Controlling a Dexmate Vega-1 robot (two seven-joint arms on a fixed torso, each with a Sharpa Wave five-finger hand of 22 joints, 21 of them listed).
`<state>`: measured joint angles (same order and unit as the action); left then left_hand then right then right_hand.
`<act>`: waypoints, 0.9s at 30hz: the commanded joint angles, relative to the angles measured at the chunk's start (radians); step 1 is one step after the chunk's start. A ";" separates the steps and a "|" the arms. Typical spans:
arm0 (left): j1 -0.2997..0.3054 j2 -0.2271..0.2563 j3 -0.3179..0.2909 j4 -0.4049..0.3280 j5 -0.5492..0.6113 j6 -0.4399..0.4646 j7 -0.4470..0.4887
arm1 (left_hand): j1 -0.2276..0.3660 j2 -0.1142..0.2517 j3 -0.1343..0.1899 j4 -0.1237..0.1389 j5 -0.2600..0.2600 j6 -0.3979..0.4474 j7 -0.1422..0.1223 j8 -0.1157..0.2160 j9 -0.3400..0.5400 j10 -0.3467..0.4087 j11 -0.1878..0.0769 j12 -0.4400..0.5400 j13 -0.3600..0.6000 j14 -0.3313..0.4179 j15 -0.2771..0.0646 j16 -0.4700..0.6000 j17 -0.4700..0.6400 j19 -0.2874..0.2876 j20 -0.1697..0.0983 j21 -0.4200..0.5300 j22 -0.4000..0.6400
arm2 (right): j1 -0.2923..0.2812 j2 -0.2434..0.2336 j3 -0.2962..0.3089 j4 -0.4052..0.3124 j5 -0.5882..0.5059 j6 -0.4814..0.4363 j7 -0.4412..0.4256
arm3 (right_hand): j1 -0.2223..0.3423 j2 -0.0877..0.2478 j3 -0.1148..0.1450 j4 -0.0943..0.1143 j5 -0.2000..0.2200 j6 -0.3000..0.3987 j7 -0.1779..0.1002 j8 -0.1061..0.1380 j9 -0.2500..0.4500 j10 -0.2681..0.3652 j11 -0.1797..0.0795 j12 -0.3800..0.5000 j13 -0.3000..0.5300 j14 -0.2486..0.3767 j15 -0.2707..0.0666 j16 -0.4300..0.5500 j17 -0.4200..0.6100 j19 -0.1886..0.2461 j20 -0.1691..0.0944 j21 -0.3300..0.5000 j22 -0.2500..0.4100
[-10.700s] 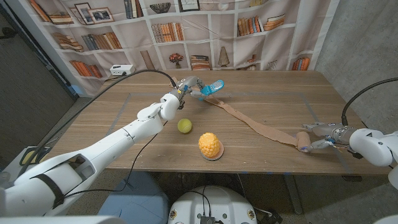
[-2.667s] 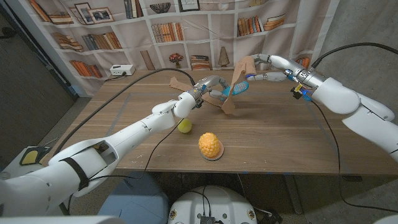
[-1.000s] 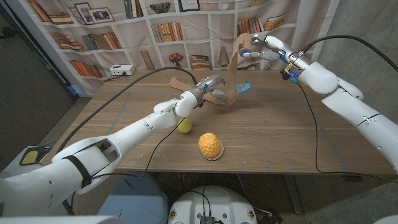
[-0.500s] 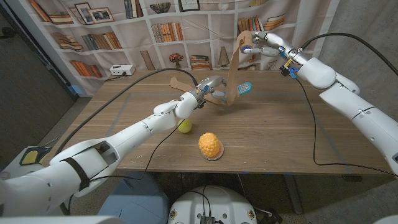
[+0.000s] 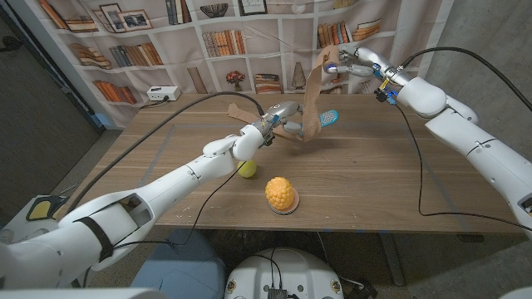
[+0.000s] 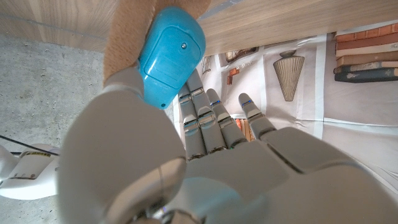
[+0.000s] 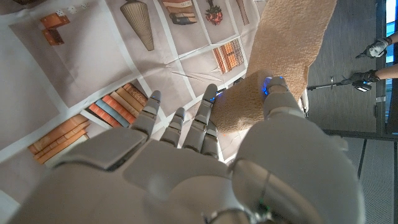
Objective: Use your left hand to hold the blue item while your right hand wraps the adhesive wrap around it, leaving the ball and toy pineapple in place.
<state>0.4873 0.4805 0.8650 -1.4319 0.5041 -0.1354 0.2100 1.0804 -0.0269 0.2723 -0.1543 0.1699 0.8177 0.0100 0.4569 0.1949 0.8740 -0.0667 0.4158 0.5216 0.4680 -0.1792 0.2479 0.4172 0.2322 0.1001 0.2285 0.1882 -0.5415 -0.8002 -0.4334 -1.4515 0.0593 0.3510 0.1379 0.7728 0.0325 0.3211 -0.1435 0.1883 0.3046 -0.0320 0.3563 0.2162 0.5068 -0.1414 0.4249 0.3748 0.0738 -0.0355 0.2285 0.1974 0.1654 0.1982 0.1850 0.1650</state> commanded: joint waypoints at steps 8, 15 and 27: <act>0.063 0.049 -0.057 -0.123 0.009 -0.009 0.018 | 0.163 0.174 0.002 0.005 0.006 0.187 -0.186 0.065 0.005 0.149 -0.142 -0.009 0.007 0.041 -0.051 0.003 -0.002 0.005 0.000 -0.003 0.004 | 0.018 -0.007 -0.043 0.061 0.018 -0.057 0.035 | -0.004 0.011 -0.001 0.001 -0.002 0.170 -0.107 0.002 0.003 0.003 0.001 -0.004 0.005 0.008 -0.054 -0.003 0.002 -0.001 0.008 0.000 0.003; 0.068 0.045 -0.070 -0.127 -0.004 -0.019 0.006 | 0.163 0.175 0.002 0.005 0.006 0.185 -0.188 0.064 0.005 0.146 -0.142 -0.013 0.008 0.037 -0.051 0.000 -0.004 0.006 0.001 -0.002 0.004 | 0.008 -0.007 -0.051 0.086 0.027 -0.069 0.030 | -0.003 0.013 -0.002 0.000 -0.002 0.172 -0.107 0.002 0.003 0.008 0.003 -0.004 0.006 0.011 -0.063 -0.002 0.002 -0.001 0.007 0.000 0.003; 0.099 0.064 -0.106 -0.176 -0.023 -0.020 0.002 | 0.162 0.175 0.001 0.006 0.006 0.187 -0.188 0.064 0.005 0.147 -0.142 -0.016 0.012 0.035 -0.051 0.000 -0.006 0.006 0.002 -0.002 0.004 | 0.030 0.018 -0.093 0.183 0.022 -0.102 0.039 | -0.002 0.014 -0.003 -0.001 -0.002 0.175 -0.106 0.001 0.003 0.009 0.003 -0.006 0.007 0.012 -0.060 -0.003 0.003 -0.001 0.007 0.000 0.003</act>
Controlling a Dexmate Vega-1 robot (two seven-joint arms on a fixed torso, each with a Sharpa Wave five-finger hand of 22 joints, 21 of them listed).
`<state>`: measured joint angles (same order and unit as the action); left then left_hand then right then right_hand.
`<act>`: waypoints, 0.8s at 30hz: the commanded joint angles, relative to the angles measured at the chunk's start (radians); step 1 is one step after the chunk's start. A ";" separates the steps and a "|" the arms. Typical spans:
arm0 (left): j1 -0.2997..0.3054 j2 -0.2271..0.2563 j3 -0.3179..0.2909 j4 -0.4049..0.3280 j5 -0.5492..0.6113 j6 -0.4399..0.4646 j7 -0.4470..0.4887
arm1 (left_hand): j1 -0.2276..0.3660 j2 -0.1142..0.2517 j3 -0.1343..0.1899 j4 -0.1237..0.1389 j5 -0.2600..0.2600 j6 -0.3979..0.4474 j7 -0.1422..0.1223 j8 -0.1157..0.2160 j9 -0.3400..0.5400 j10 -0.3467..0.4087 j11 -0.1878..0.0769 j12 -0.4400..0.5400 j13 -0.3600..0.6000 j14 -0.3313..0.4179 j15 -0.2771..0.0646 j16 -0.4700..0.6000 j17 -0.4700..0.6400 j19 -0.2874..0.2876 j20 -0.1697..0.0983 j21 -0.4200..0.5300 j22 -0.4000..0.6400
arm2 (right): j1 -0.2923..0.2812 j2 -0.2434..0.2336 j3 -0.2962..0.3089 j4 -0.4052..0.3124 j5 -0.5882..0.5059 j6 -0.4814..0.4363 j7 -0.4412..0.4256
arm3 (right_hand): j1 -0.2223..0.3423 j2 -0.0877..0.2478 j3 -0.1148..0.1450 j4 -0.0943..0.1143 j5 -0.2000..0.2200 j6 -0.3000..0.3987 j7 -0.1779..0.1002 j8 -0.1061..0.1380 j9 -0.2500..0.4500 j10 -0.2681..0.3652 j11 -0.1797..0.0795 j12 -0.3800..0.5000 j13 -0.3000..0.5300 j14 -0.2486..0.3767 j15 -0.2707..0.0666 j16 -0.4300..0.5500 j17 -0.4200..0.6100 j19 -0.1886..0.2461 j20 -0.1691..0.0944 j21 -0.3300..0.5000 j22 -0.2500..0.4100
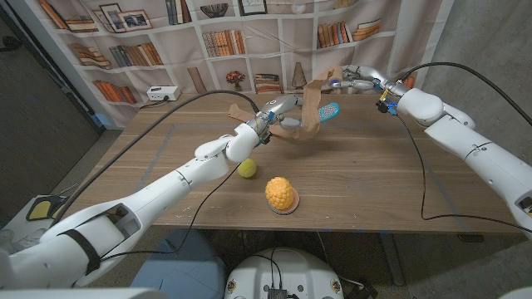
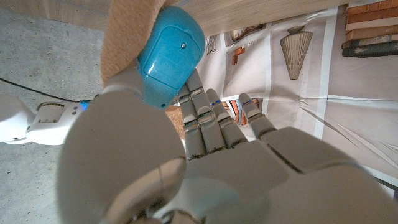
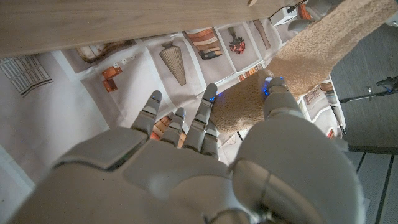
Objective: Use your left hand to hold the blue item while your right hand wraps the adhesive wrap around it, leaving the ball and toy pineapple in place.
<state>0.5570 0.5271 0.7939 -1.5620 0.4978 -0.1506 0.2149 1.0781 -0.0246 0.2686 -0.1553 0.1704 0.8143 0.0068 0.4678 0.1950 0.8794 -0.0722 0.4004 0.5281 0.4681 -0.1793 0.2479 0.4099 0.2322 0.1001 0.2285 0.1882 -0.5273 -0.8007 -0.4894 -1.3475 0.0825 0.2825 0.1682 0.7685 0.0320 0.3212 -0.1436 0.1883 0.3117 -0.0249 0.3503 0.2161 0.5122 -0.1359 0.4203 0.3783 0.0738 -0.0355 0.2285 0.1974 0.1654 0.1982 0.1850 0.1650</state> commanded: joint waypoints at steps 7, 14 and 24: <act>0.045 0.026 -0.054 -0.062 -0.022 -0.014 0.010 | 0.164 0.173 0.005 0.007 0.006 0.191 -0.186 0.053 0.005 0.143 -0.137 -0.002 0.007 0.034 -0.051 0.000 0.002 0.006 0.002 -0.002 0.004 | 0.010 0.023 -0.058 0.107 -0.003 -0.059 0.008 | 0.003 0.016 -0.004 -0.002 -0.002 0.169 -0.113 0.006 0.003 0.006 0.000 -0.003 0.004 0.012 -0.060 -0.003 0.003 0.000 0.003 0.000 0.003; 0.061 0.025 -0.077 -0.055 -0.053 -0.020 0.018 | 0.164 0.173 0.005 0.008 0.006 0.193 -0.186 0.053 0.005 0.144 -0.137 -0.003 0.009 0.033 -0.050 -0.001 0.000 0.006 0.001 -0.002 0.004 | -0.023 0.006 -0.066 0.103 0.002 -0.097 -0.004 | 0.003 0.016 -0.004 -0.002 -0.002 0.173 -0.114 0.007 0.003 0.012 0.001 -0.002 0.005 0.012 -0.060 -0.003 0.004 -0.004 0.005 -0.001 0.003; 0.079 0.028 -0.098 -0.068 -0.049 -0.012 0.052 | 0.163 0.174 0.005 0.008 0.006 0.193 -0.186 0.052 0.006 0.144 -0.137 -0.006 0.010 0.033 -0.051 -0.001 0.000 0.007 0.001 -0.002 0.004 | -0.072 -0.009 -0.068 0.087 0.023 -0.140 -0.018 | 0.005 0.017 -0.006 -0.003 -0.002 0.175 -0.113 0.006 0.003 0.013 -0.001 -0.003 0.005 0.008 -0.067 -0.005 0.003 -0.005 0.006 -0.001 0.003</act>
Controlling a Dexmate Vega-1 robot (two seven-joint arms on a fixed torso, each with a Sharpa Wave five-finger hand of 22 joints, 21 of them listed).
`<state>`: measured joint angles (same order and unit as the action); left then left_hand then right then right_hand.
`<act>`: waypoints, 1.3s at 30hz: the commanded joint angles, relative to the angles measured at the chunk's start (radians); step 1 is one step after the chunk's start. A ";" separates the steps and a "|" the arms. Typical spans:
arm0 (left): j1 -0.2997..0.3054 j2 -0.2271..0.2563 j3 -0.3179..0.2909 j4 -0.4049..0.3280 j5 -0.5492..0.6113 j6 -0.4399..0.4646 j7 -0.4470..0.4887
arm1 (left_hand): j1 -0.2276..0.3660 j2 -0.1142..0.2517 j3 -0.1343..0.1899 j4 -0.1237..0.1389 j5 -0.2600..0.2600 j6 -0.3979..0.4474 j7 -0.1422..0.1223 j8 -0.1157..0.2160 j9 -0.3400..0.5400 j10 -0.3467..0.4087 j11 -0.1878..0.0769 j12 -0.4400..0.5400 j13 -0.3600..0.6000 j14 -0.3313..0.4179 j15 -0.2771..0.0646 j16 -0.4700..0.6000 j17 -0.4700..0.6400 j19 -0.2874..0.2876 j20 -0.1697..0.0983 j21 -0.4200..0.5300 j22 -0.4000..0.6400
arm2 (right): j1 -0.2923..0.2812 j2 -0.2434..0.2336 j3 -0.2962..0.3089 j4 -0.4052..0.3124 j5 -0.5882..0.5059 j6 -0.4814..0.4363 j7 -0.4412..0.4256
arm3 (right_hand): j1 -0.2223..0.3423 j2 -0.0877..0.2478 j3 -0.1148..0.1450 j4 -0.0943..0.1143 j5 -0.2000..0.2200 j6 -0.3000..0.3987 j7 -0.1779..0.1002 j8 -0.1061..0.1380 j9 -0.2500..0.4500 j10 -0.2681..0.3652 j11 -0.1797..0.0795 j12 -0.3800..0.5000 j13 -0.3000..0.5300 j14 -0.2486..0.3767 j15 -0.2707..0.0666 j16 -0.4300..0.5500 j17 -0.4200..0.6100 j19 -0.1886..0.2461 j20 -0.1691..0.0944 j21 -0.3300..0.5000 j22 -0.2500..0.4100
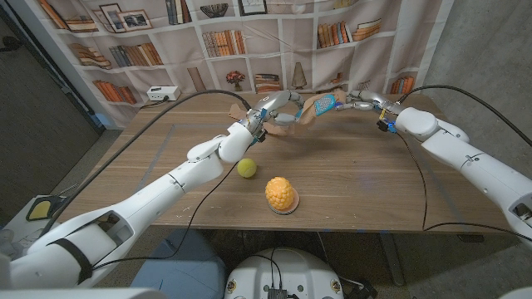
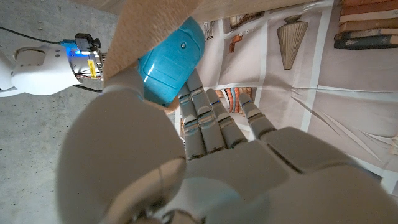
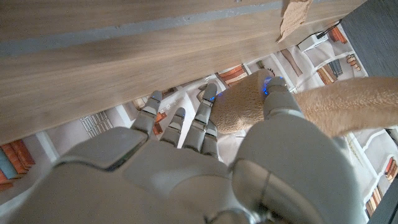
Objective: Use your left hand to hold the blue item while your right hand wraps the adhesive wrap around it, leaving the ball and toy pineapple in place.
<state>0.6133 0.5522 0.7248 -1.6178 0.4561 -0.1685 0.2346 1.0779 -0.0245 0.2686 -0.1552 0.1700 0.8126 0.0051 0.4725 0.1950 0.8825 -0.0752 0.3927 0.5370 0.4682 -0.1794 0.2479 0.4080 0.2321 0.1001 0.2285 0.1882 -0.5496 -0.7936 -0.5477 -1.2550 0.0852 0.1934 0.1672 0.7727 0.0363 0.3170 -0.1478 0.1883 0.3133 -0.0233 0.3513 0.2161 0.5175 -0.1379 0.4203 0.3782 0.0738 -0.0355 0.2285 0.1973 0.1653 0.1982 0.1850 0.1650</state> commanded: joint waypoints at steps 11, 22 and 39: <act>0.044 0.009 -0.054 -0.027 -0.033 0.013 0.050 | 0.163 0.174 0.005 0.008 0.007 0.194 -0.183 0.046 0.005 0.142 -0.134 -0.002 0.003 0.032 -0.050 -0.001 0.001 0.007 0.000 -0.002 0.004 | -0.114 -0.043 0.000 -0.051 0.047 -0.074 -0.034 | 0.003 0.013 -0.002 0.000 -0.002 0.176 -0.114 0.004 0.003 0.007 0.001 -0.007 0.006 0.006 -0.065 -0.007 0.003 -0.006 0.005 -0.001 0.003; 0.064 0.018 -0.095 -0.056 -0.084 -0.012 0.065 | 0.164 0.173 0.005 0.007 0.007 0.194 -0.184 0.046 0.006 0.142 -0.134 -0.005 0.005 0.032 -0.051 -0.001 0.000 0.006 0.001 -0.002 0.004 | -0.153 -0.067 0.006 -0.070 0.061 -0.101 -0.040 | 0.004 0.014 -0.003 0.000 -0.002 0.174 -0.113 0.002 0.003 0.008 0.000 -0.008 0.007 0.004 -0.062 -0.008 0.003 -0.010 0.005 -0.002 0.003; 0.077 0.049 -0.113 -0.066 -0.074 0.028 0.047 | 0.163 0.172 0.003 0.007 0.006 0.196 -0.185 0.045 0.006 0.145 -0.134 -0.009 0.008 0.030 -0.051 0.000 0.000 0.006 0.000 -0.003 0.004 | -0.256 -0.132 0.043 -0.184 0.099 -0.132 -0.062 | 0.008 0.015 -0.004 -0.002 -0.001 0.176 -0.115 0.000 0.003 0.008 -0.002 -0.011 0.008 0.002 -0.063 -0.009 0.004 -0.009 0.002 -0.001 0.003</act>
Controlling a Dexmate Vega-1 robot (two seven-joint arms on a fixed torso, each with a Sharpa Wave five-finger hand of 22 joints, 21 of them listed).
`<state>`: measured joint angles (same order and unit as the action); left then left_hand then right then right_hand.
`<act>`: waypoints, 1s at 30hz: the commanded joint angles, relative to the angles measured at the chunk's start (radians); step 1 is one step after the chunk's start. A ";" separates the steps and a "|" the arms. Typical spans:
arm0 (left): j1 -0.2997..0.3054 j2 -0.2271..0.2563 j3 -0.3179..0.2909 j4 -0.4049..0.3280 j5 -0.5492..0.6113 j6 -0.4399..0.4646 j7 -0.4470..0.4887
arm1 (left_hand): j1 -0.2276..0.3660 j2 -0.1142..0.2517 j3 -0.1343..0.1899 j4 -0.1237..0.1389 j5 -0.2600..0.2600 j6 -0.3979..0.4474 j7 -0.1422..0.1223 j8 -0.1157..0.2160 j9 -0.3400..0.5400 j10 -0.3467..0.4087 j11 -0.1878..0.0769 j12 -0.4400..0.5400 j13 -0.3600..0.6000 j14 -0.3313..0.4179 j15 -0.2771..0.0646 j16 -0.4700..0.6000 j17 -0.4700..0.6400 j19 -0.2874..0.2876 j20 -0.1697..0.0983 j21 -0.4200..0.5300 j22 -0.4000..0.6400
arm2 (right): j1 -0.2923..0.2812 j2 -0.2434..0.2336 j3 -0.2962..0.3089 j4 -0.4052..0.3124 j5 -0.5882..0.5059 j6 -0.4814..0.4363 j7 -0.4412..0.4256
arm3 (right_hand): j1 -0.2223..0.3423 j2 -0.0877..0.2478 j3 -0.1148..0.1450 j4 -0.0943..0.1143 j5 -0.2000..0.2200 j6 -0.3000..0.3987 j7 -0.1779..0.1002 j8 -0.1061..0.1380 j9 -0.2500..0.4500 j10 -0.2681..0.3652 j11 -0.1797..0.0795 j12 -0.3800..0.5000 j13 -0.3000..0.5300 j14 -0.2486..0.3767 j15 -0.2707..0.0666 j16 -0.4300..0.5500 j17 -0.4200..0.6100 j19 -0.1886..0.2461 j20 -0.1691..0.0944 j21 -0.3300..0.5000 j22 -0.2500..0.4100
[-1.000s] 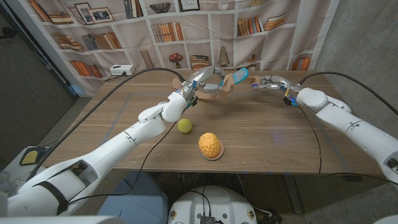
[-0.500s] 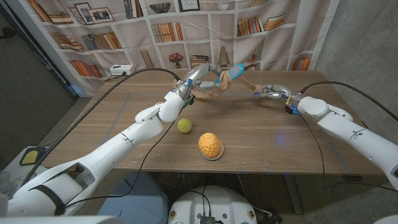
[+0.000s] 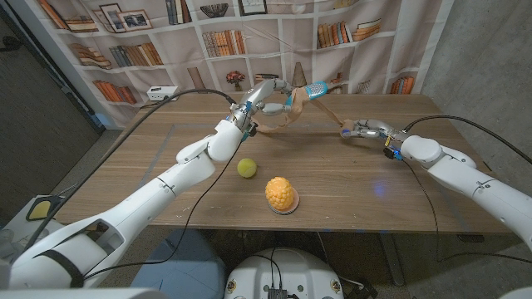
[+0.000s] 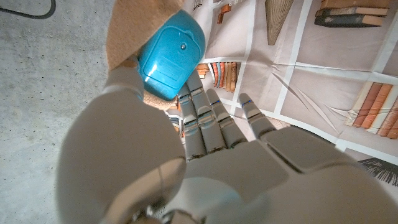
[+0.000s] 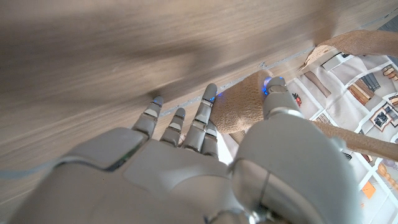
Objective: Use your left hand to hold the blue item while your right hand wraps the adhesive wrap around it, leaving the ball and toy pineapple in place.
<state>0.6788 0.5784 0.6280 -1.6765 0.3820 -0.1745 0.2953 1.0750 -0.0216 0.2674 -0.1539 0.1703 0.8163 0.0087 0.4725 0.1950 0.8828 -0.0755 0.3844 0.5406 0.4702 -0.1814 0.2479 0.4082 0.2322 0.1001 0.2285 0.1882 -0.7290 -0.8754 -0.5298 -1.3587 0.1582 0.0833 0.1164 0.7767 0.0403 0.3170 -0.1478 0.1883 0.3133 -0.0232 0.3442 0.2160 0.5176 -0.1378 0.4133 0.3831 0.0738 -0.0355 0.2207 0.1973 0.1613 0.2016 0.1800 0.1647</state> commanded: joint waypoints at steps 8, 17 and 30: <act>0.005 0.039 -0.009 0.010 0.002 0.059 -0.041 | 0.166 0.170 0.005 0.006 0.006 0.192 -0.186 0.045 0.006 0.145 -0.134 -0.003 0.006 0.028 -0.048 0.000 -0.001 0.005 0.001 -0.003 0.004 | -0.158 -0.098 0.062 -0.183 0.058 0.004 -0.021 | 0.005 0.011 -0.004 -0.002 -0.002 0.178 -0.115 0.007 0.003 0.010 -0.002 -0.005 0.004 0.002 -0.063 -0.001 0.004 -0.004 -0.001 0.005 0.003; -0.015 0.025 0.018 0.042 0.012 0.060 -0.044 | 0.167 0.170 0.005 0.005 0.006 0.193 -0.188 0.044 0.006 0.146 -0.134 -0.005 0.007 0.027 -0.049 0.000 -0.001 0.007 0.001 -0.002 0.004 | -0.208 -0.130 0.083 -0.314 0.062 0.063 0.007 | 0.005 0.011 -0.005 -0.001 -0.002 0.178 -0.116 0.006 0.003 0.011 -0.002 -0.006 0.005 0.003 -0.062 -0.001 0.004 -0.006 0.000 0.004 0.003; -0.020 0.021 0.035 0.069 0.017 0.101 -0.045 | 0.166 0.169 0.005 0.006 0.006 0.194 -0.187 0.044 0.006 0.147 -0.134 -0.008 0.009 0.027 -0.049 -0.001 -0.002 0.006 0.001 -0.003 0.004 | -0.240 -0.161 0.112 -0.445 0.059 0.142 0.069 | 0.003 0.012 -0.008 0.000 -0.002 0.181 -0.115 0.005 0.004 0.019 0.003 -0.005 0.005 0.004 -0.062 -0.001 0.004 -0.005 0.002 0.005 0.003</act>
<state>0.6626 0.6012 0.6495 -1.6276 0.3957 -0.1030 0.2529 1.0783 -0.0249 0.2673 -0.1539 0.1682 0.8157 0.0081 0.4725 0.1950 0.8865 -0.0719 0.3803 0.5445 0.4713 -0.1825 0.2479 0.4032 0.2321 0.1001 0.2285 0.1882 -0.9334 -1.0084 -0.4456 -1.7006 0.2096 0.1698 0.1448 0.7793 0.0429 0.3101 -0.1491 0.1883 0.3133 -0.0232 0.3448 0.2160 0.5282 -0.1382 0.4134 0.3844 0.0738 -0.0355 0.2207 0.1973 0.1548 0.1948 0.1848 0.1674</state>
